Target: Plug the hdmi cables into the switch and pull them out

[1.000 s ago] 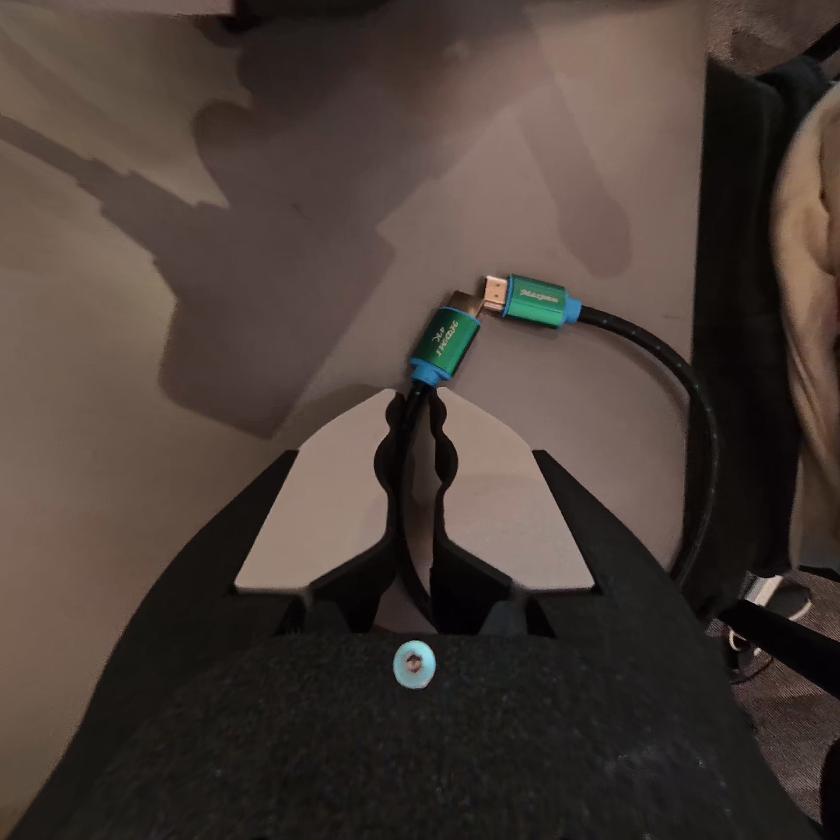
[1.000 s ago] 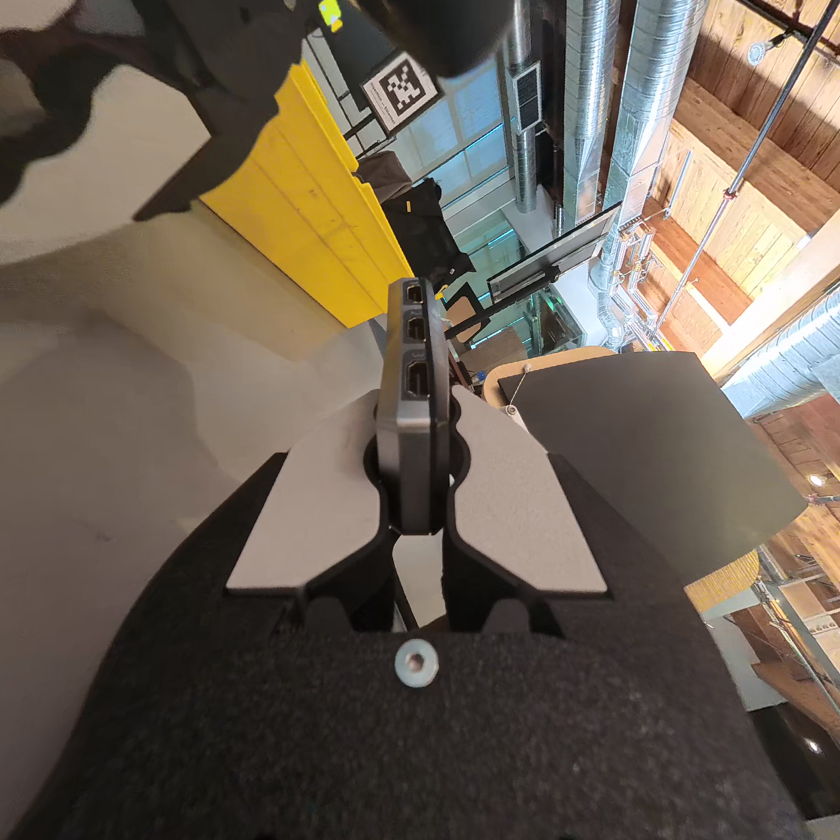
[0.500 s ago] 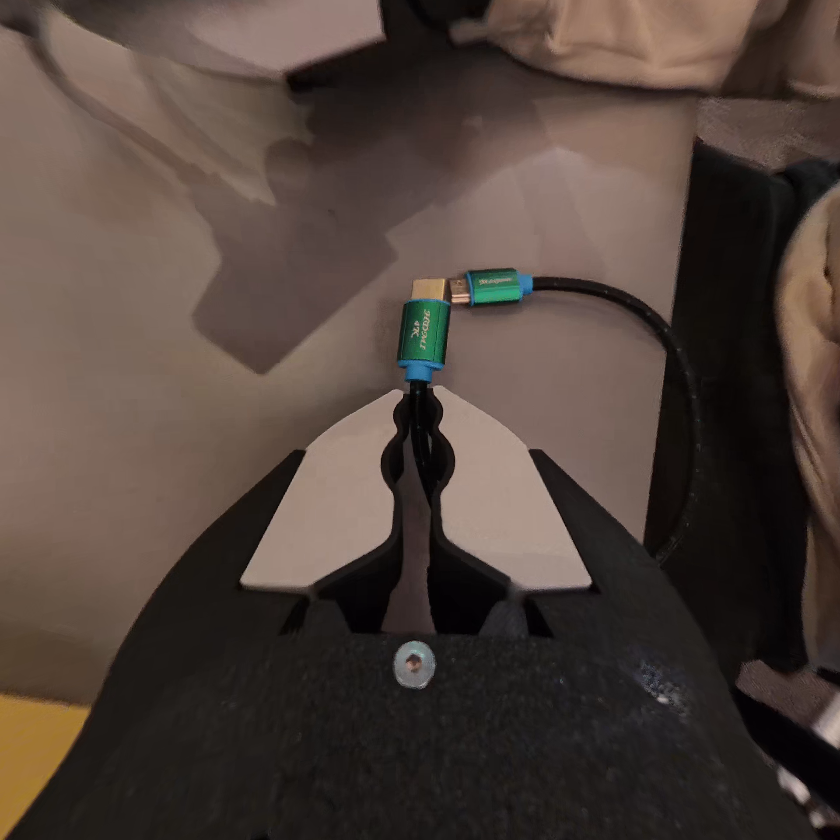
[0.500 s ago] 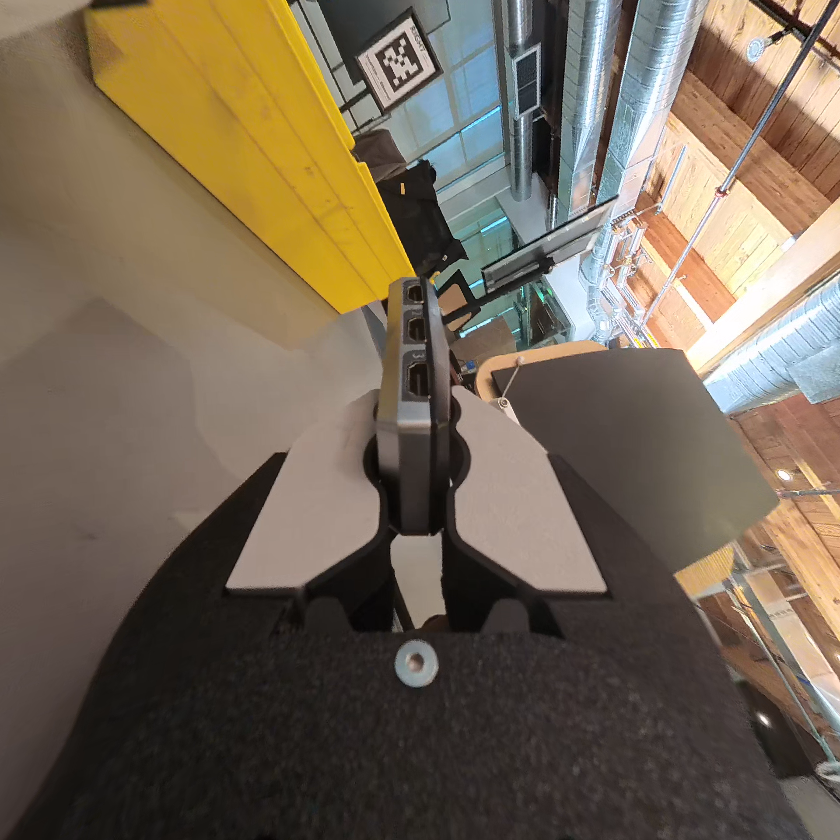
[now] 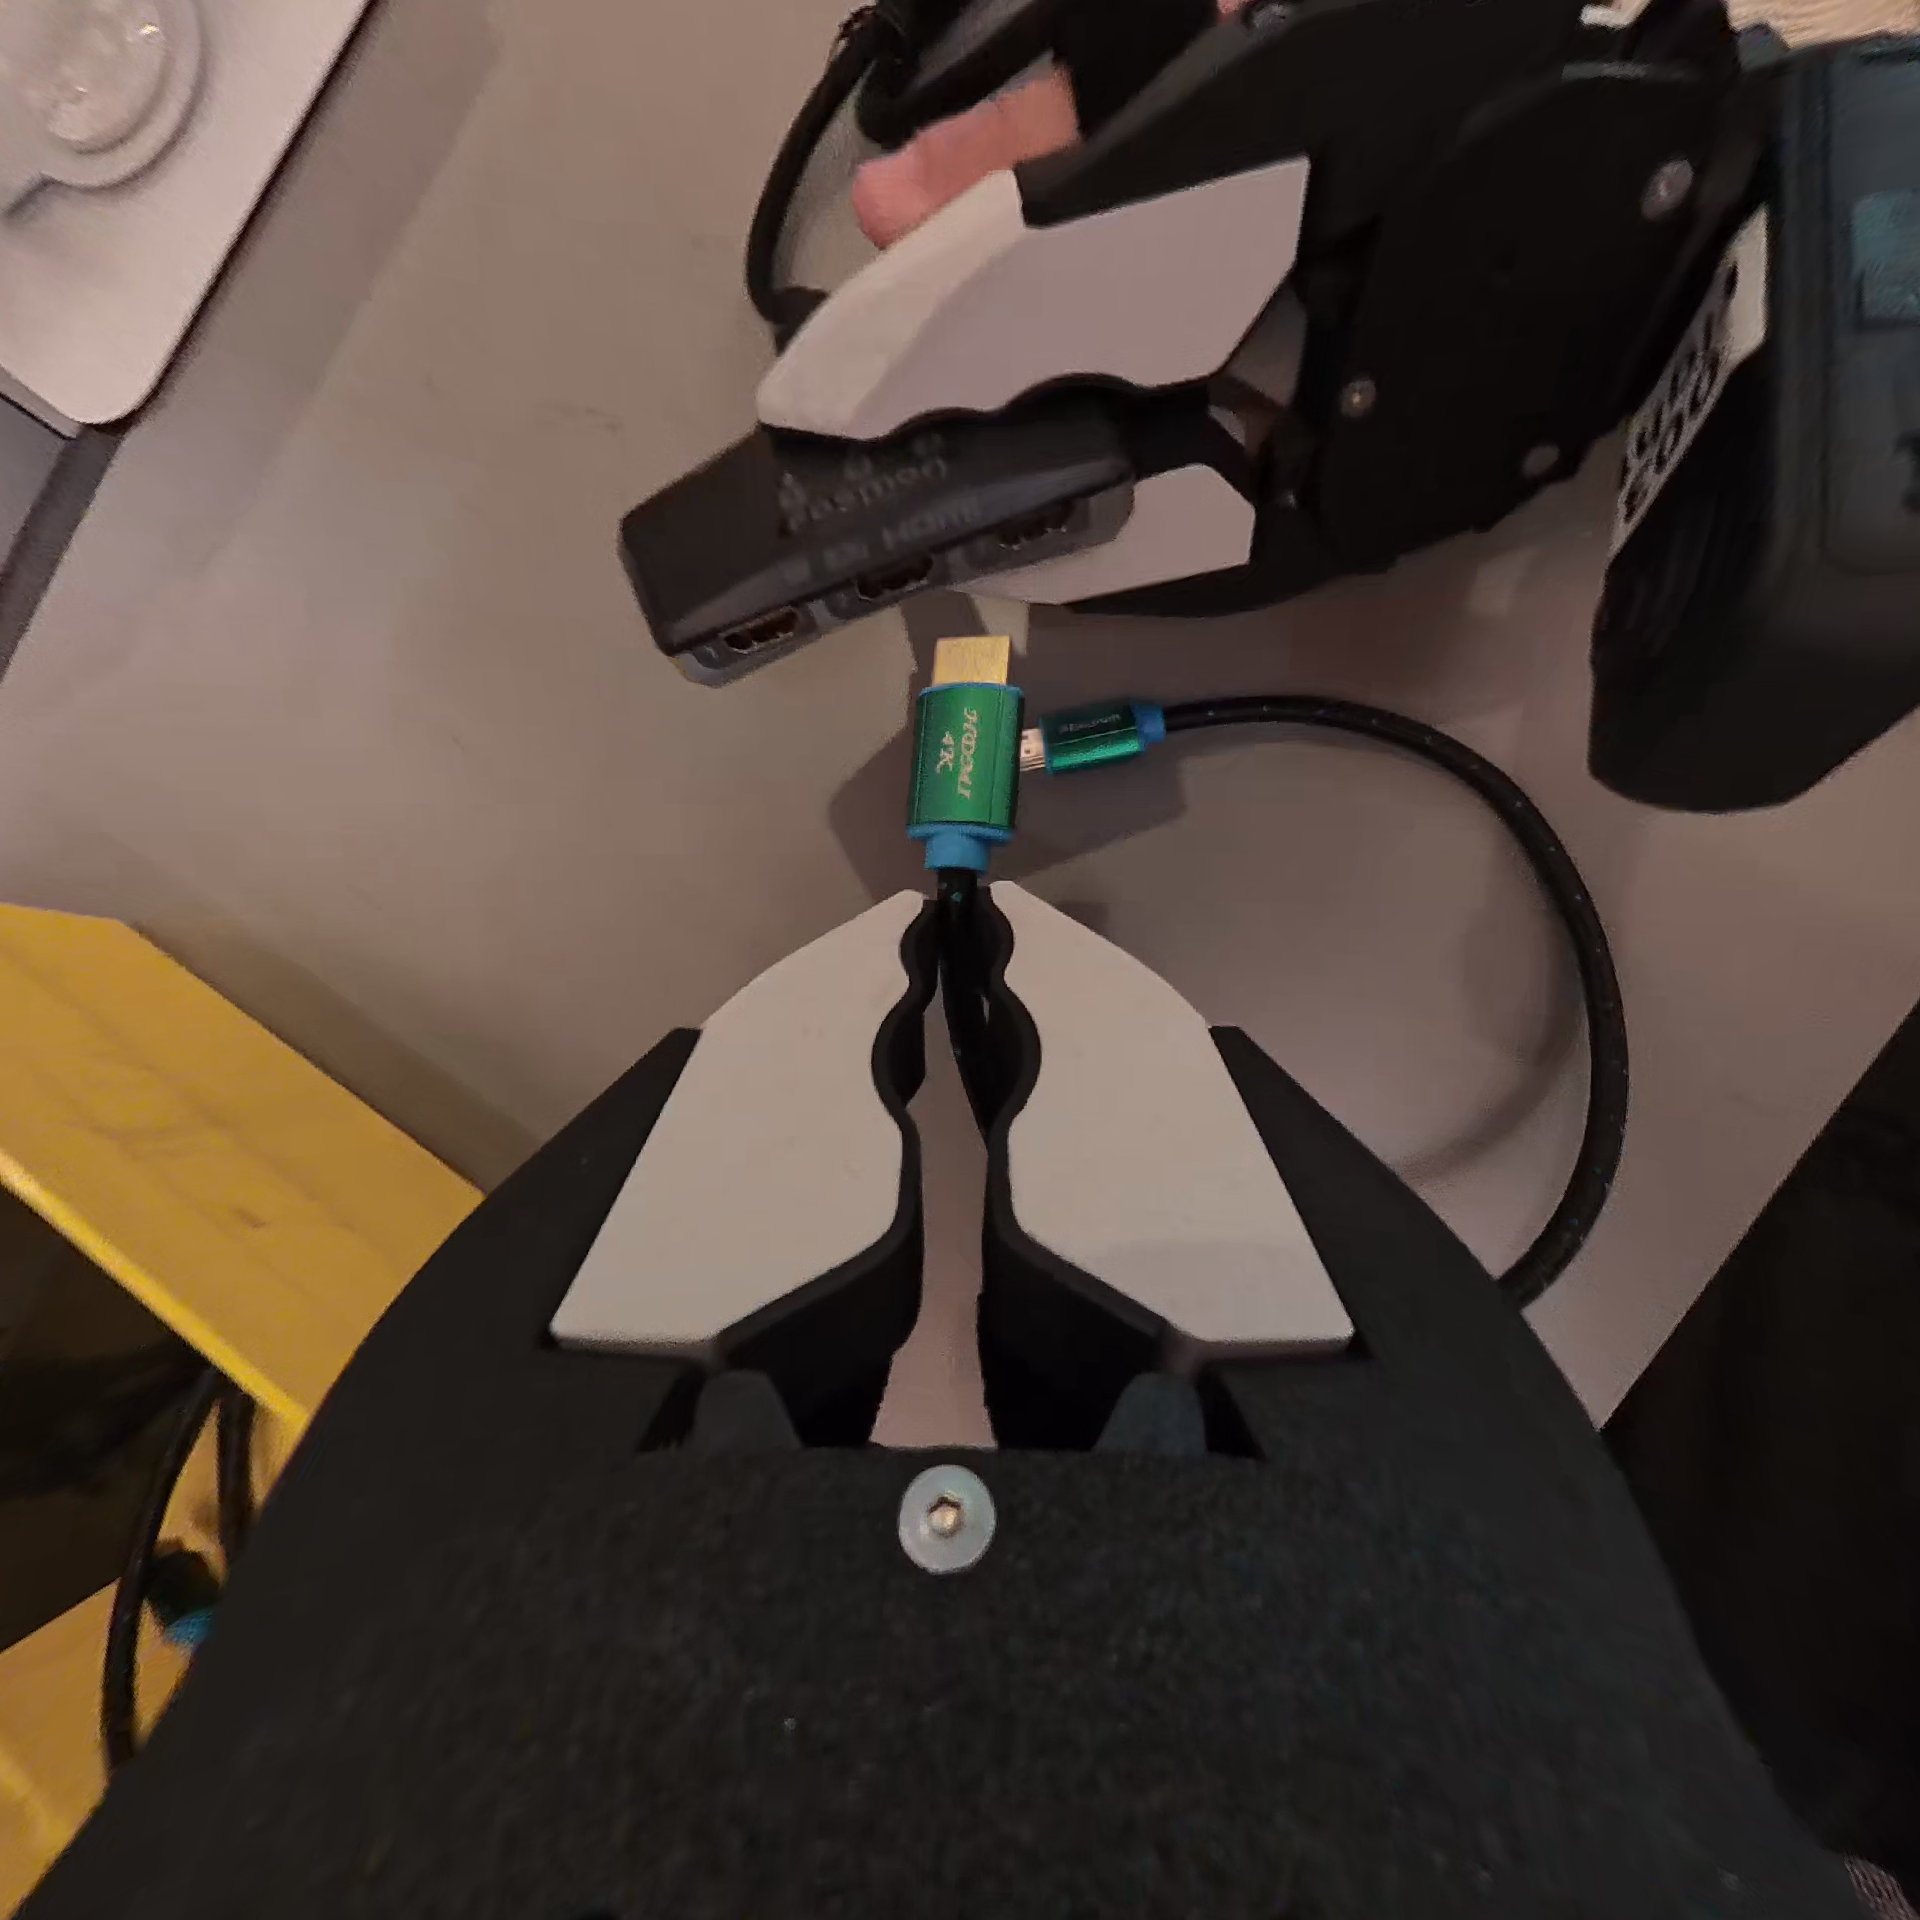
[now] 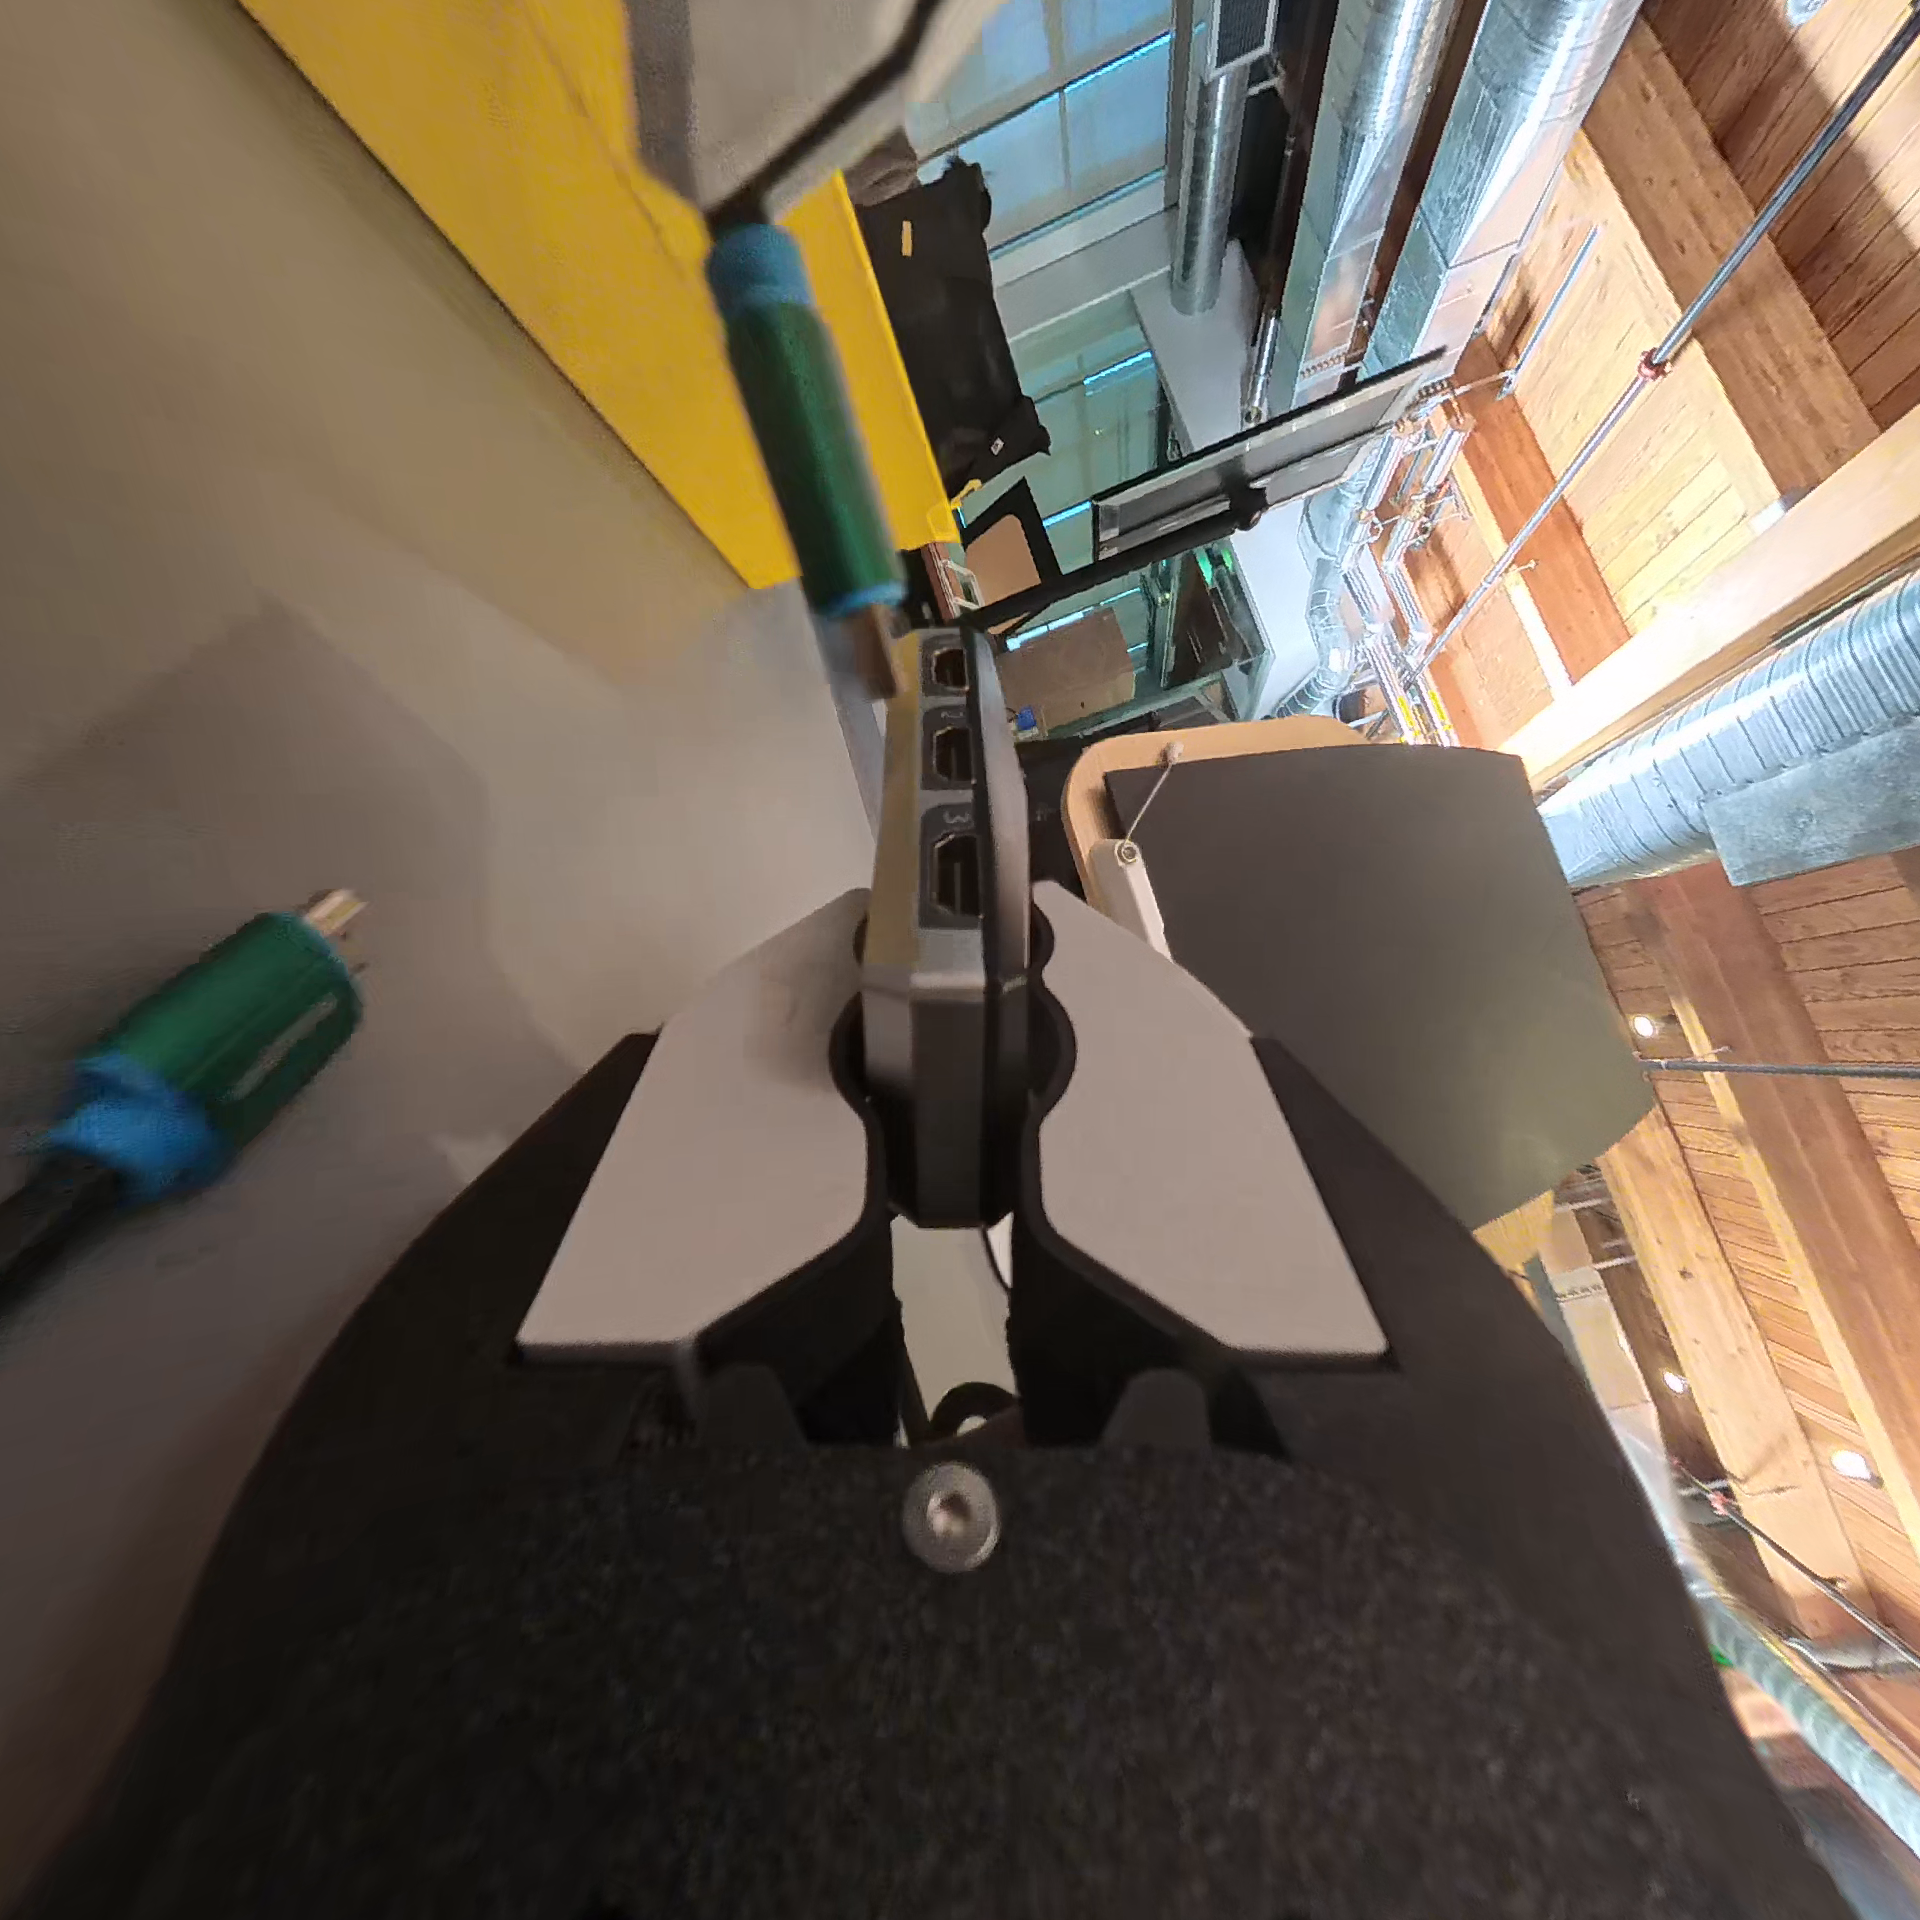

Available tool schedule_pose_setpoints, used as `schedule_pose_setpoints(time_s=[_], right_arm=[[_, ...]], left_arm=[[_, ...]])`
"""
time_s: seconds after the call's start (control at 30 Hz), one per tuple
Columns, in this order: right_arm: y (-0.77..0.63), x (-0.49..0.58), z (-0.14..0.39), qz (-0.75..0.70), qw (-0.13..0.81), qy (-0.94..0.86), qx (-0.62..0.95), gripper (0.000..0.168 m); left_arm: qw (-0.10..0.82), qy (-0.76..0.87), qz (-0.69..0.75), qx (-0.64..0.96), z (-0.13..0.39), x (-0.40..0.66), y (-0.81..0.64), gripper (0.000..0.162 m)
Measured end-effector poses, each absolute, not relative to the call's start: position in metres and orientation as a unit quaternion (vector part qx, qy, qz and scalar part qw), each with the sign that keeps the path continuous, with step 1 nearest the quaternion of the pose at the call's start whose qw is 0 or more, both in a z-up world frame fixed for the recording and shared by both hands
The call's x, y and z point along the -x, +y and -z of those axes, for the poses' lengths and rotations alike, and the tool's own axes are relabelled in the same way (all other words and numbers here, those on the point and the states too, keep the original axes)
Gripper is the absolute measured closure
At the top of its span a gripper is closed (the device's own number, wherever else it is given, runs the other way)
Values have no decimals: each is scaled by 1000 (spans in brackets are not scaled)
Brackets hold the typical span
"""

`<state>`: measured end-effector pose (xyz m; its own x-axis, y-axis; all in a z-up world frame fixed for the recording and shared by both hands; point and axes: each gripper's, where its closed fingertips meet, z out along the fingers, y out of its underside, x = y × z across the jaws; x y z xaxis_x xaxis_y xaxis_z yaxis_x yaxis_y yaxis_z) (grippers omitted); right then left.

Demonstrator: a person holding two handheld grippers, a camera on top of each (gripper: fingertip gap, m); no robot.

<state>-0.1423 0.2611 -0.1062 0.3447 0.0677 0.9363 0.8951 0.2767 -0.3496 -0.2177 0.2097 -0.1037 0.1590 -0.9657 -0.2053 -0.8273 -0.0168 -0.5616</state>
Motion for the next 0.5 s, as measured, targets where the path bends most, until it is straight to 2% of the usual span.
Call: schedule_pose_setpoints(time_s=[0.5], right_arm=[[263,143,111,343,628,-485,503,145]], left_arm=[[272,623,97,727,105,211,218,156]])
